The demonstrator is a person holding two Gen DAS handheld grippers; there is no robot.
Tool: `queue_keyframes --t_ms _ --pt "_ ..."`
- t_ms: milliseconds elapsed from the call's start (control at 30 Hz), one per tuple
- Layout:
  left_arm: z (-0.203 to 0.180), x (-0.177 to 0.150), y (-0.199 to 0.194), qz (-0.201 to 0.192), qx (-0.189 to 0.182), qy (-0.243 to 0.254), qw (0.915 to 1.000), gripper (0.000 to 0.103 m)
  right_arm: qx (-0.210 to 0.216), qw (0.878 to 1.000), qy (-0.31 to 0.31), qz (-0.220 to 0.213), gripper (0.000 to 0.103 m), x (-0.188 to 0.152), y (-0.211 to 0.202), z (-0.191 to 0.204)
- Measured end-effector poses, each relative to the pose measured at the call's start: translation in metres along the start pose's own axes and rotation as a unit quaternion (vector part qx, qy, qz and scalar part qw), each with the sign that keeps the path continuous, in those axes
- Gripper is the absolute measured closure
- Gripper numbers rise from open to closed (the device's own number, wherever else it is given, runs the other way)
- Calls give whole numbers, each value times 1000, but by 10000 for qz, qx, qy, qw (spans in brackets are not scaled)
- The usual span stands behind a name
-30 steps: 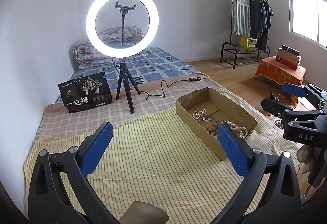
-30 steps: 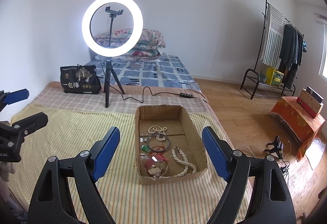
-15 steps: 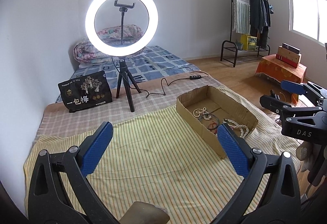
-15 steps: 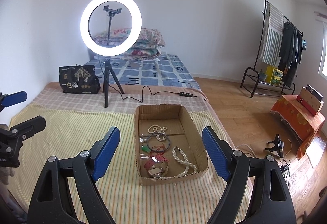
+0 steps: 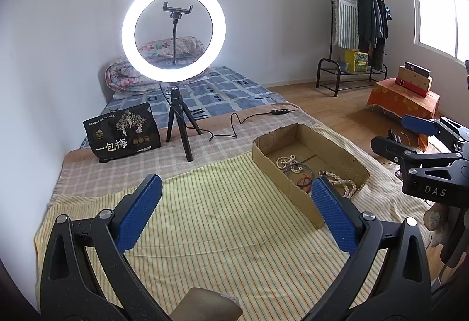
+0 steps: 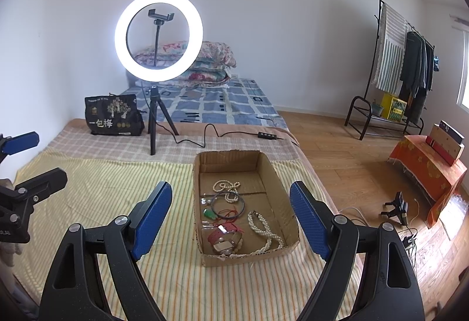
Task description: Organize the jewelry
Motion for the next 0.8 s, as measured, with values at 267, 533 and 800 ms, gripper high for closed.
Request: queue_keyframes --t_ms 267,533,800 --pt "-7 0 -3 41 -103 33 9999 0 -8 10000 3 22 20 -1 1 0" --pt "-10 -1 -6 61 -94 15 9999 0 -6 10000 -66 71 20 -3 4 3" --pt "-7 0 -7 -48 -48 49 10000 0 -18 9999 -85 117 20 -4 5 3"
Point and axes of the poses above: each gripper's, at about its wrist camera, not at the fingertips, and y roughly the way its jaws point, z to its left, x to its top, the point moved 2 cm from there along y, roughly the way its jaws point, and after that the axes turned 12 degrees about x, right-handed, at the moved point
